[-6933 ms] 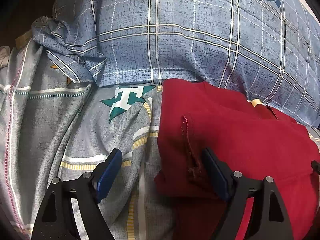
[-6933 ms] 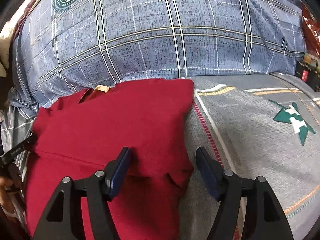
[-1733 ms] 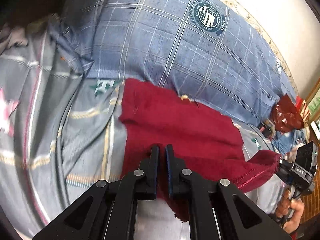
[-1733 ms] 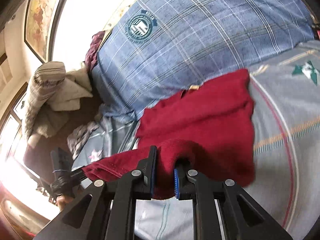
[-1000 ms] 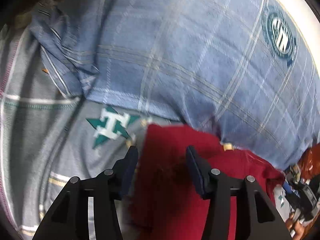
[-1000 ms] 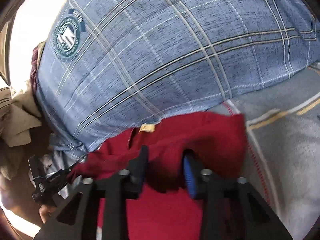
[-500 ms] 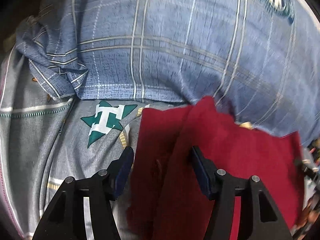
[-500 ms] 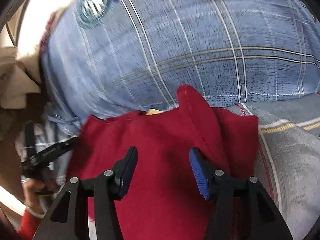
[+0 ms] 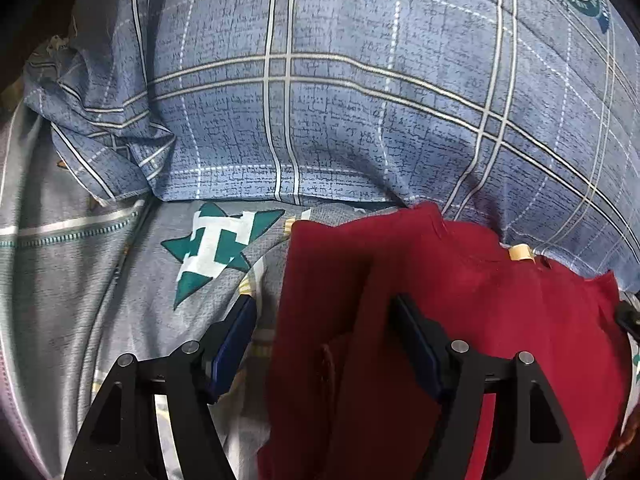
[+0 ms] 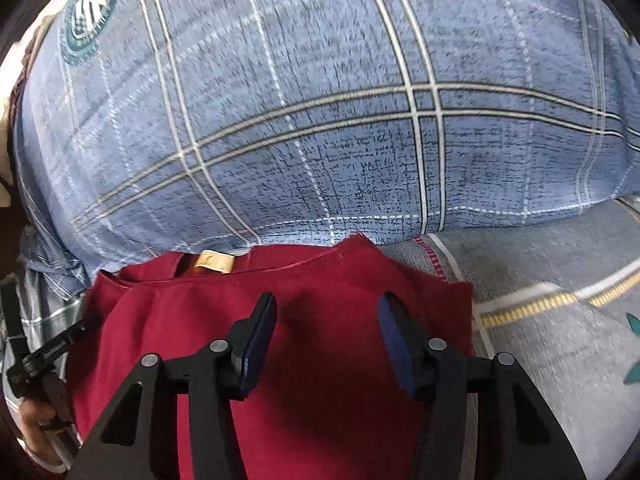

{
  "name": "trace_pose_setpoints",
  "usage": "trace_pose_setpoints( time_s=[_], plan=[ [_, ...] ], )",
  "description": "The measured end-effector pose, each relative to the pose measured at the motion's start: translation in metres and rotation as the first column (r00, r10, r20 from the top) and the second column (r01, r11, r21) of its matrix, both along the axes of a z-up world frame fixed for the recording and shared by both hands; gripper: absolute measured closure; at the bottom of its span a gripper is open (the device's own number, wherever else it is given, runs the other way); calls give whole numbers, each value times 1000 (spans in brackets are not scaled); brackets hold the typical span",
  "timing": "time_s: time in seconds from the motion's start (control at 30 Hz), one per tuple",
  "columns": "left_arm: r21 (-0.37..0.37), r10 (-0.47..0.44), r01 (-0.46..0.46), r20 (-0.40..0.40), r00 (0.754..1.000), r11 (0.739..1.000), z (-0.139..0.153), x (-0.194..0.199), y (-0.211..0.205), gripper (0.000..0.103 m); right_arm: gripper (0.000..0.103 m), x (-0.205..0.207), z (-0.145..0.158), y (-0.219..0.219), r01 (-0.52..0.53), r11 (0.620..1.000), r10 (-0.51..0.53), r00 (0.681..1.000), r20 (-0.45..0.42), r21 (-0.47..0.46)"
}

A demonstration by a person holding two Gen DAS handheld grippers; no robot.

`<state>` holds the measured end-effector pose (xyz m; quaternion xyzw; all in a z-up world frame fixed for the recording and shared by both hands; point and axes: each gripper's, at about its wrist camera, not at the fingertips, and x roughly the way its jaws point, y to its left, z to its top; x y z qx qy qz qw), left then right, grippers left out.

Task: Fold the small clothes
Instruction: 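Lay the hem onto the collar and open both grippers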

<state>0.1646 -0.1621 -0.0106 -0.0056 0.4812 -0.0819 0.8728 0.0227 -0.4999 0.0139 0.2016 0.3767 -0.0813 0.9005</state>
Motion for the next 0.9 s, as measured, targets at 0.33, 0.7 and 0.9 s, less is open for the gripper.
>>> trace_pose_setpoints(
  time_s=[0.33, 0.7, 0.9],
  plan=[
    [49, -29, 27, 43, 999, 998, 28, -42, 6, 33, 39, -25, -13, -7, 69, 996, -74, 993, -90, -60],
    [118, -76, 63, 101, 992, 991, 55, -116, 19, 33, 39, -50, 35, 41, -9, 994, 11, 1000, 25, -107],
    [103, -54, 42, 115, 992, 994, 55, -129, 28, 33, 39, -28, 26, 62, -54, 992, 55, 999, -1, -112]
  ],
)
